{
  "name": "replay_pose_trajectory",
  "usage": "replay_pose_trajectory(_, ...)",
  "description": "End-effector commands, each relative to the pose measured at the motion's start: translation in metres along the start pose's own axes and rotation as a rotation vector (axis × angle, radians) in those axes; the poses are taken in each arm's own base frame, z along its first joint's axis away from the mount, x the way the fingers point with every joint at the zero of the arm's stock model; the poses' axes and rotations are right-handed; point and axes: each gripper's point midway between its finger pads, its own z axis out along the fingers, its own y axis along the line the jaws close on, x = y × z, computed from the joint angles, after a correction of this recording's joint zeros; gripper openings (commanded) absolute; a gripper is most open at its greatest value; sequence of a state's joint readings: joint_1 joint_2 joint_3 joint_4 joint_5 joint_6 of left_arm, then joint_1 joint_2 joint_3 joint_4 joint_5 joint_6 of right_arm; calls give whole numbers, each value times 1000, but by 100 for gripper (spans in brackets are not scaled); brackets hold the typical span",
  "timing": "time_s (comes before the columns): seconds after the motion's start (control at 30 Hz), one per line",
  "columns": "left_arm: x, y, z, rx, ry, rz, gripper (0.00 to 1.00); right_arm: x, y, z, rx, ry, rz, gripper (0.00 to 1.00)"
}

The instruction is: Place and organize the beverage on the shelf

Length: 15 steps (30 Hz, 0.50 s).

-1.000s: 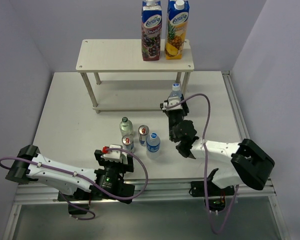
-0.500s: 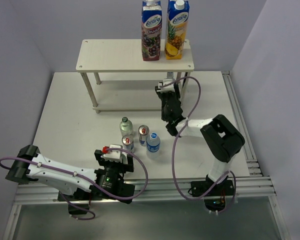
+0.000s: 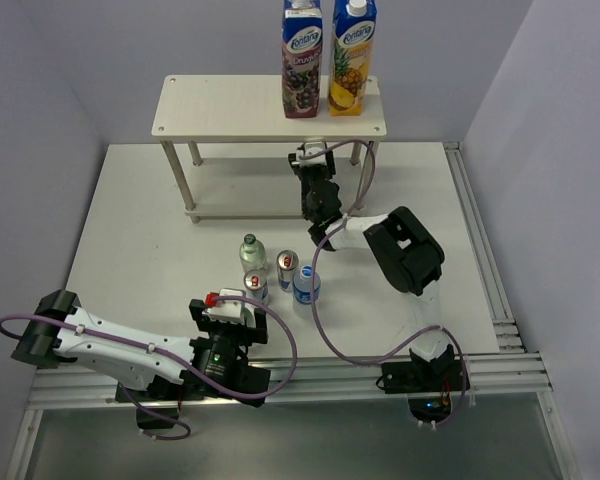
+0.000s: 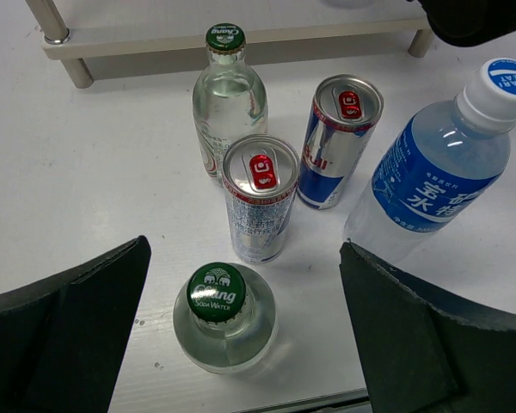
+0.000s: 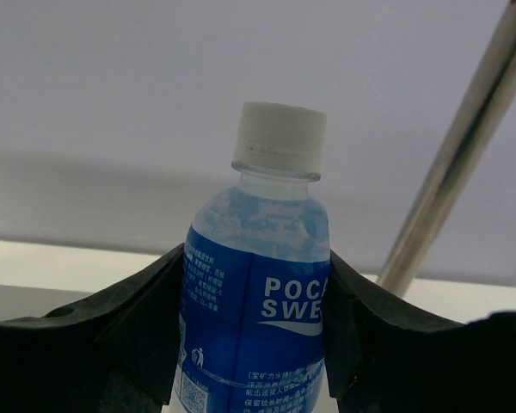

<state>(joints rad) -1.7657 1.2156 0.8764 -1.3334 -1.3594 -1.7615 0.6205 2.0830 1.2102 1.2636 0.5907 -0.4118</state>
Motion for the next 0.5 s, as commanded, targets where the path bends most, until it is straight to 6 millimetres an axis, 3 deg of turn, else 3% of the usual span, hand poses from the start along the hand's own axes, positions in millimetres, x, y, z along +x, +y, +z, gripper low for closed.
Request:
replay_pose_trajectory(0.0, -12, 1, 0, 0, -26, 16, 99, -114, -69, 23, 215, -461, 291, 0)
replay_pose_trajectory(0.17, -12, 0, 0, -3, -26, 25, 99, -100, -76, 39, 242, -468, 260, 0)
replay_pose_trajectory(0.47, -11, -2, 0, -4, -26, 34, 99, -50, -74, 34, 218, -378, 227, 0)
